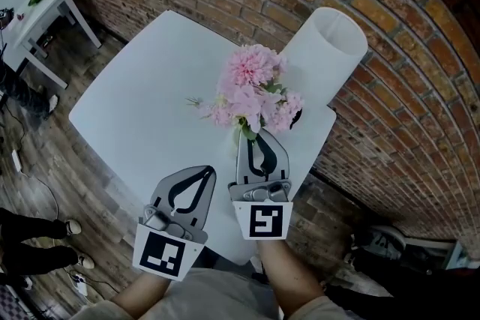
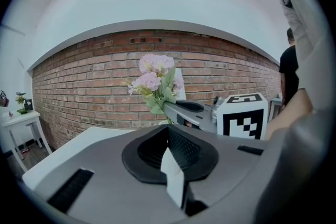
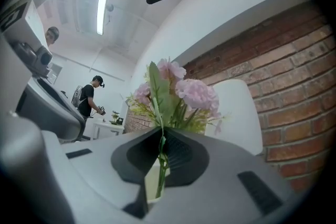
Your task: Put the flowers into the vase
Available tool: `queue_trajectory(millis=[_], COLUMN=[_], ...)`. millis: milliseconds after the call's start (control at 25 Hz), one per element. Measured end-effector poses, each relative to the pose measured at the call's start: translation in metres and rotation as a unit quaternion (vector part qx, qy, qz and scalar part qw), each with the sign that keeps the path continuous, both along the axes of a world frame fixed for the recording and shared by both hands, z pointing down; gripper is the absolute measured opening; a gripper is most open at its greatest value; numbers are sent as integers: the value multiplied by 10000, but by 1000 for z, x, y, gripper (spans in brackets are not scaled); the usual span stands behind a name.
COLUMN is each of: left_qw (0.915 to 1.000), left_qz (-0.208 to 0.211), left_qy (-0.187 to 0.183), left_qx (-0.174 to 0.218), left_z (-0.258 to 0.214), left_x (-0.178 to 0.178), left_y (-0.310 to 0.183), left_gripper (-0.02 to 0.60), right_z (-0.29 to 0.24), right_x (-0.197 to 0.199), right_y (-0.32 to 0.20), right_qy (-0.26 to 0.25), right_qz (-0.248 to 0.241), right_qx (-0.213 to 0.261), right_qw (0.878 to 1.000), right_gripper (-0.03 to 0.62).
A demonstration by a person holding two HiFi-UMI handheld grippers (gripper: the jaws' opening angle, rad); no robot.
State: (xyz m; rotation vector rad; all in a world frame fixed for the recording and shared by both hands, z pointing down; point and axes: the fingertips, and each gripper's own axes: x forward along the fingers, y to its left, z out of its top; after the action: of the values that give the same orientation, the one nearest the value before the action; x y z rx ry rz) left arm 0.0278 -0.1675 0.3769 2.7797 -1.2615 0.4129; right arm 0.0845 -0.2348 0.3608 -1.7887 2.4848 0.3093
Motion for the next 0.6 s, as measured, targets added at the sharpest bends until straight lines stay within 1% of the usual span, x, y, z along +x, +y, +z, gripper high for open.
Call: queue_trajectory(millis=[240,600], left_qw=[10000,10000], left_qz=[-4,-25], left_qy=[-14,-17], left_qx=[24,26], left_z=[5,0], left_x=[-2,-2], left_y=[7,3], left_gripper=[8,8], right_z=[14,14], right_x=[1,-1], right_y=[2,-2], right_qy=[-3,64], right_qz=[53,68], right_qx=[-96,-186], right_qw=[9999,9998], right_gripper=[15,25])
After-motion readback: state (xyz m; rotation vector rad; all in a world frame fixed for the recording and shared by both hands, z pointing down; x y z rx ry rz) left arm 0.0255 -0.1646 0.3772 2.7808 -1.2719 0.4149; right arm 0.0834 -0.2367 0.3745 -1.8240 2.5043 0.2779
